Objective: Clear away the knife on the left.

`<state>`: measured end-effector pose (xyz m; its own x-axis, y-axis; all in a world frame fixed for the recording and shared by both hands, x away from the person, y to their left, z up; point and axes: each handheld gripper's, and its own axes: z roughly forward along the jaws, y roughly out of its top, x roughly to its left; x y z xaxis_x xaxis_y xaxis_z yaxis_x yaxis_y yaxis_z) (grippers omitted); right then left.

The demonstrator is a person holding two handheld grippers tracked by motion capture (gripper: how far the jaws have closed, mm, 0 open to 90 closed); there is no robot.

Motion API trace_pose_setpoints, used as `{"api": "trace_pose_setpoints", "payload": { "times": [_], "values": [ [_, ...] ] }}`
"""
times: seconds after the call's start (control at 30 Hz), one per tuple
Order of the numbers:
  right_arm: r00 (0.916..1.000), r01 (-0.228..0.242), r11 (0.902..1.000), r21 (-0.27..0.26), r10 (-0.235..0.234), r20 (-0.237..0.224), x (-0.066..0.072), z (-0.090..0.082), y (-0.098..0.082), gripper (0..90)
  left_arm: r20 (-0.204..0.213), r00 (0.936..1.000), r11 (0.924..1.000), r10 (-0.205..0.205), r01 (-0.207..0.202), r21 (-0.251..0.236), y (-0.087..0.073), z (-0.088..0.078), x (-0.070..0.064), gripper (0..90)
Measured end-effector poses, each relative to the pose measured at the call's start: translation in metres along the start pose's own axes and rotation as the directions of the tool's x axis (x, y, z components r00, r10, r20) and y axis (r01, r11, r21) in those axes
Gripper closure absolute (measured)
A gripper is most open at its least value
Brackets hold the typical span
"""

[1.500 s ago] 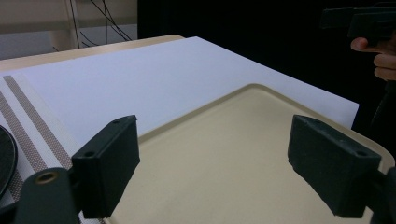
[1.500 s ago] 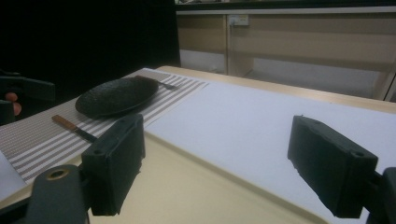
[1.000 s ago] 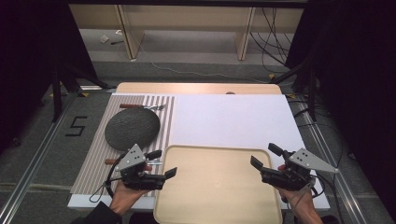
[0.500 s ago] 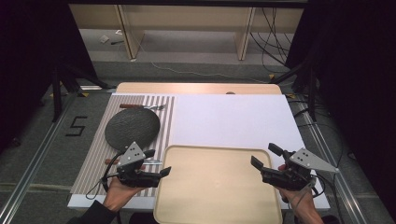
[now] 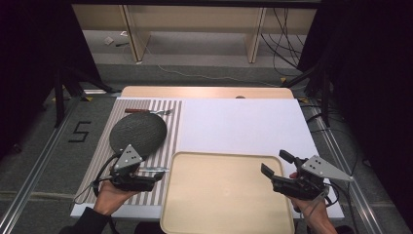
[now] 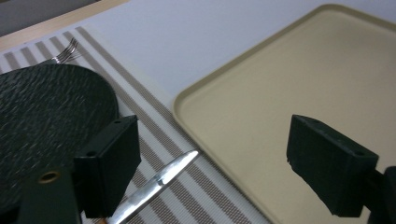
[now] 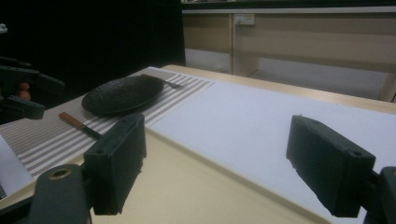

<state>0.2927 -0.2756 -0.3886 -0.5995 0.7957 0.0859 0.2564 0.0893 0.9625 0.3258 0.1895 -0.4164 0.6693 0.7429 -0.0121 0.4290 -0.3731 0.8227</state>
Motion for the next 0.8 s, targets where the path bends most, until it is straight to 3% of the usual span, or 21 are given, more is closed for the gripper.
{"api": "trace_pose_setpoints", "payload": {
  "times": [0.17, 0.27, 0.33, 0.37, 0.4, 0.43, 0.53, 0.57, 0.6, 0.63, 0.67, 0.7, 0.73, 0.77, 0.8],
  "values": [
    [1.0, 0.001, 1.0, 0.003, -0.001, 0.0, 0.0, 0.0, 0.0, 21.0, -0.007, 0.9997, 0.9968, 0.024, -0.023, 0.076, -0.001, -0.001, 0.012, 17.5],
    [1.0, 0.001, 1.0, 0.009, -0.001, 0.001, 0.0, 0.001, -0.001, 21.0, -0.008, 0.9999, 0.9947, 0.011, -0.01, 0.102, 0.001, -0.005, 0.019, 17.7],
    [1.0, -0.001, 1.0, 0.01, 0.001, 0.006, -0.001, 0.001, -0.001, 21.1, -0.004, 1.0, 0.9889, 0.008, -0.008, 0.148, 0.0, -0.006, 0.027, 17.7],
    [1.0, -0.001, 1.0, 0.01, 0.001, 0.006, -0.001, 0.001, -0.001, 21.1, -0.004, 1.0, 0.9889, 0.008, -0.008, 0.148, 0.0, -0.006, 0.027, 17.7],
    [1.0, -0.002, 0.9999, 0.011, 0.002, 0.008, -0.001, 0.001, -0.001, 21.1, -0.006, 0.9999, 0.9816, 0.015, -0.014, 0.19, -0.001, -0.006, 0.033, 17.7],
    [1.0, -0.002, 0.9999, 0.011, 0.002, 0.008, -0.001, 0.001, -0.001, 21.1, -0.006, 0.9999, 0.9816, 0.015, -0.014, 0.19, -0.001, -0.006, 0.033, 17.7],
    [1.0, -0.003, 0.9999, 0.011, 0.003, 0.009, -0.001, 0.002, -0.001, 21.2, 0.0, 0.9998, 0.967, 0.02, -0.019, 0.254, -0.003, -0.005, 0.042, 18.1],
    [1.0, -0.002, 0.9999, 0.012, 0.002, 0.009, -0.001, 0.002, -0.001, 21.2, -0.011, 0.9992, 0.9549, 0.038, -0.033, 0.295, -0.005, -0.005, 0.048, 18.4],
    [0.9999, -0.001, 0.9999, 0.015, 0.001, 0.01, -0.001, 0.002, -0.002, 21.2, -0.011, 0.9992, 0.9549, 0.038, -0.033, 0.295, -0.005, -0.005, 0.048, 19.4],
    [0.9999, -0.002, 0.9999, 0.014, 0.002, 0.01, -0.001, 0.002, -0.002, 21.2, 0.012, 0.9994, 0.9399, 0.032, -0.034, 0.34, -0.005, -0.004, 0.056, 20.5],
    [0.9999, -0.007, 0.9998, 0.016, 0.007, 0.011, -0.001, 0.002, -0.002, 21.2, 0.012, 0.9994, 0.9399, 0.032, -0.034, 0.34, -0.005, -0.004, 0.056, 20.5],
    [0.9999, -0.007, 0.9999, 0.013, 0.007, 0.012, -0.002, 0.003, -0.002, 21.2, 0.005, 0.9991, 0.9228, 0.043, -0.042, 0.383, -0.007, 0.0, 0.062, 20.6],
    [0.9999, -0.007, 0.9999, 0.014, 0.007, 0.012, -0.002, 0.003, -0.002, 21.2, 0.002, 0.9988, 0.9128, 0.048, -0.045, 0.406, -0.008, 0.002, 0.065, 20.7],
    [0.9999, -0.007, 0.9999, 0.014, 0.007, 0.012, -0.002, 0.003, -0.002, 21.2, 0.002, 0.9988, 0.9128, 0.048, -0.045, 0.406, -0.008, 0.002, 0.065, 21.3],
    [0.9999, -0.006, 0.9999, 0.014, 0.006, 0.012, -0.002, 0.003, -0.002, 21.2, 0.006, 0.9984, 0.901, 0.055, -0.053, 0.431, -0.01, 0.005, 0.069, 21.3]
  ]
}}
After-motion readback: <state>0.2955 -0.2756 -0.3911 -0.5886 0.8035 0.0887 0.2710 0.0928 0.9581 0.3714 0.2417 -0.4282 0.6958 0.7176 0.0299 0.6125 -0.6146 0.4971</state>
